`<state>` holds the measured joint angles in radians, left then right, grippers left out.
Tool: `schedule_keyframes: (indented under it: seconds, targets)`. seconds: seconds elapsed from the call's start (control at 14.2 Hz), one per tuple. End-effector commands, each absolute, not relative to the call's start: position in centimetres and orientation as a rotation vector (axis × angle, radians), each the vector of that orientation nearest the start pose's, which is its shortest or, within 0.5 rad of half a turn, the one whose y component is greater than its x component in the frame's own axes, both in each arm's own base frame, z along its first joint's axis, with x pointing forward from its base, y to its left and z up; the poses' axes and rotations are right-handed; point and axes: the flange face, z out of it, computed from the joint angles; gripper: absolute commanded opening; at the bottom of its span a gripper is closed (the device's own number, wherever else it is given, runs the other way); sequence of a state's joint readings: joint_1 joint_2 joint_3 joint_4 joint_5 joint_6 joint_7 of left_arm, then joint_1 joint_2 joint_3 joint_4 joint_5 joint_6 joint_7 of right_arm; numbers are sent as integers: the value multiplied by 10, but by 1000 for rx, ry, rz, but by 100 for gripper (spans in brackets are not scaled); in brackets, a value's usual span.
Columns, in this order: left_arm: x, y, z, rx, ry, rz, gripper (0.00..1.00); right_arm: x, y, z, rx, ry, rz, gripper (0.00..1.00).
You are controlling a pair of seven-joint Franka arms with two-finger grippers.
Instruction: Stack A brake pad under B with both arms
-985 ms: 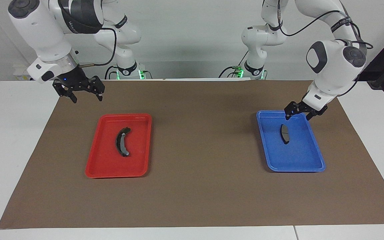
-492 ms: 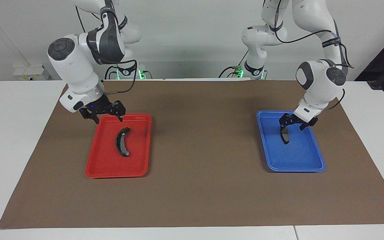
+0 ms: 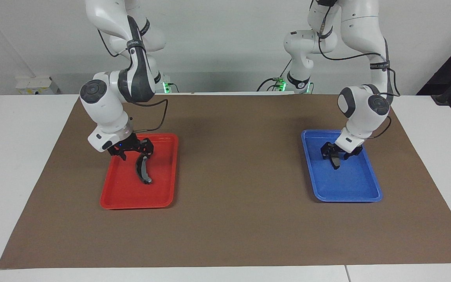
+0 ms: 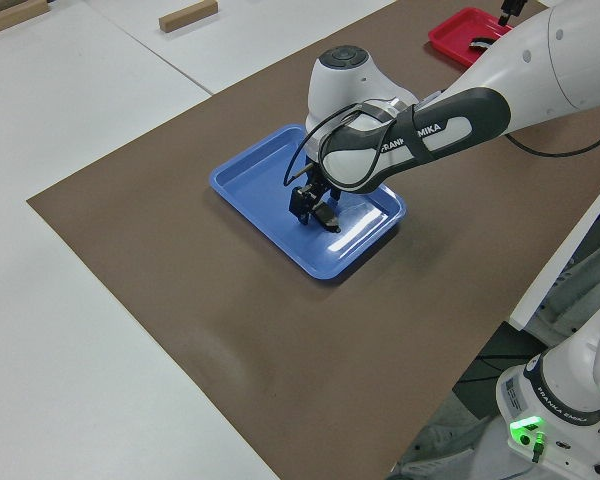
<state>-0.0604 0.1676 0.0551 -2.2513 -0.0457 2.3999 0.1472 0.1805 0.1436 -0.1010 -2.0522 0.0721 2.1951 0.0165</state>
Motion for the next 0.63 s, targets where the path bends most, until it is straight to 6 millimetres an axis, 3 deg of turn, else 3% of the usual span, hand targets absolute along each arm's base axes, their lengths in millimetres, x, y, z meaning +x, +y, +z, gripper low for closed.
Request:
schedule_keyframes:
  seconds: [0.0,0.14,0.28,0.56]
  targets:
    - [533,-1,286,-3145,217,10,87,569,47,352,-3089,-55,1,96]
    - [532,-1,284,-3146,212,34,38,570,48,336,-3092,-57,36,96]
    - [530,-1,283,-3147,227,61,2,571,45,329,-3093,-56,40,96]
    - [532,-3,285,-3145,241,53,1,573,42,300,-3100,-63,86,91]
